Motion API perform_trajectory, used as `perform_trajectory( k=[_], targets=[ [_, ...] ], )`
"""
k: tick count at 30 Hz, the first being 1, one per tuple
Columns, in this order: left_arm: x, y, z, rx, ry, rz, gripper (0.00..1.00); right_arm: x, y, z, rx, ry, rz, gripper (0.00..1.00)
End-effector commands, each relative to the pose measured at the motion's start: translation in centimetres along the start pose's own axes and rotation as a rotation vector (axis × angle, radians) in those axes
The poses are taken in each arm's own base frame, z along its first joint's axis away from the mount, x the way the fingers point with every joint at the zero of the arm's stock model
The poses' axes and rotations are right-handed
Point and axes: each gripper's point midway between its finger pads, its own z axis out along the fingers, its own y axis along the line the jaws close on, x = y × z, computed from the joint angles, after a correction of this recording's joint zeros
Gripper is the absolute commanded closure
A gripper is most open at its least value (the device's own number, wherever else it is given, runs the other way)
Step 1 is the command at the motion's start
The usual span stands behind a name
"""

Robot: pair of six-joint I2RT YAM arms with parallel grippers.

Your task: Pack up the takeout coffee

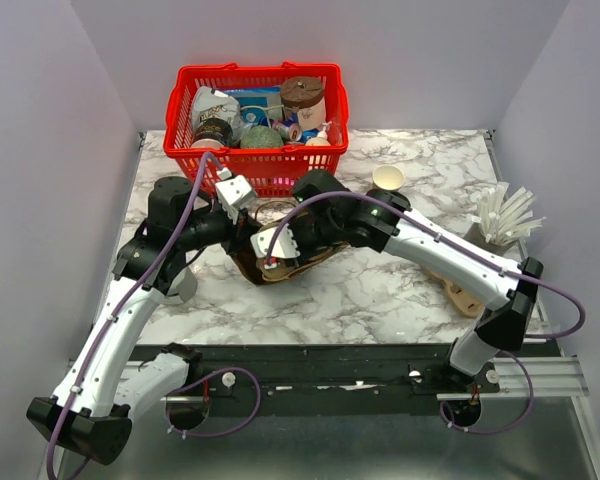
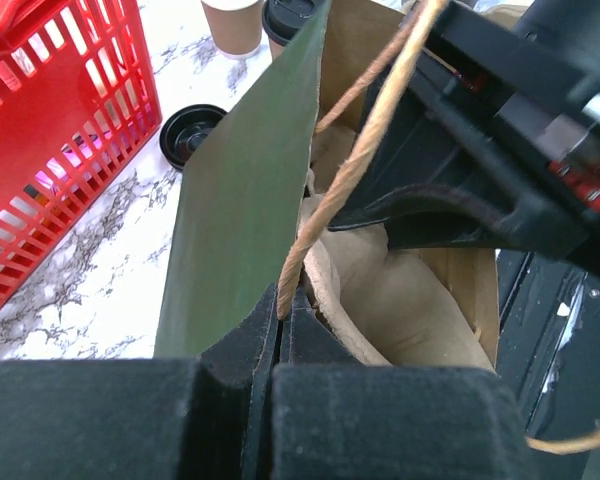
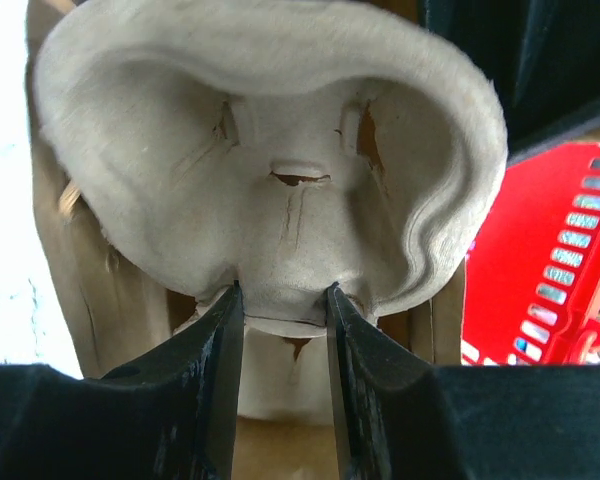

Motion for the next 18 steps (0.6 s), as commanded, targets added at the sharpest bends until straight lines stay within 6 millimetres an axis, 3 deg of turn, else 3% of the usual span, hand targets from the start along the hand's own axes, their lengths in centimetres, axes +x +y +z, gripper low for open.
perform_trajectory(
  k=[1, 4, 8, 14, 18],
  targets=[
    [-0.4, -0.5, -0.3, 0.004, -0.031, -0.022, 1.00, 3.3, 1.1, 0.6, -0.048, 0.203, 0.034, 0.99],
    [-0.4, -0.8, -0.4, 0.015, -0.034, -0.027, 1.00, 5.1, 1.4, 1.2, -0.057, 0.296, 0.046, 1.00],
    [0.2, -1.0, -0.4, 0.022, -0.026, -0.031, 1.00, 4.3, 1.0, 0.9, -0.052, 0.297, 0.079, 0.99],
    [0.7, -0.6, -0.5, 0.002, -0.011, 0.004, 1.00, 2.1, -0.1, -1.8, 0.008, 0.217, 0.105, 1.00],
    [1.2, -0.1, -0.5, -0.023, 0.013, 0.019, 1.00, 3.2, -0.5, -3.1, 0.054, 0.273, 0.100, 1.00]
  ],
)
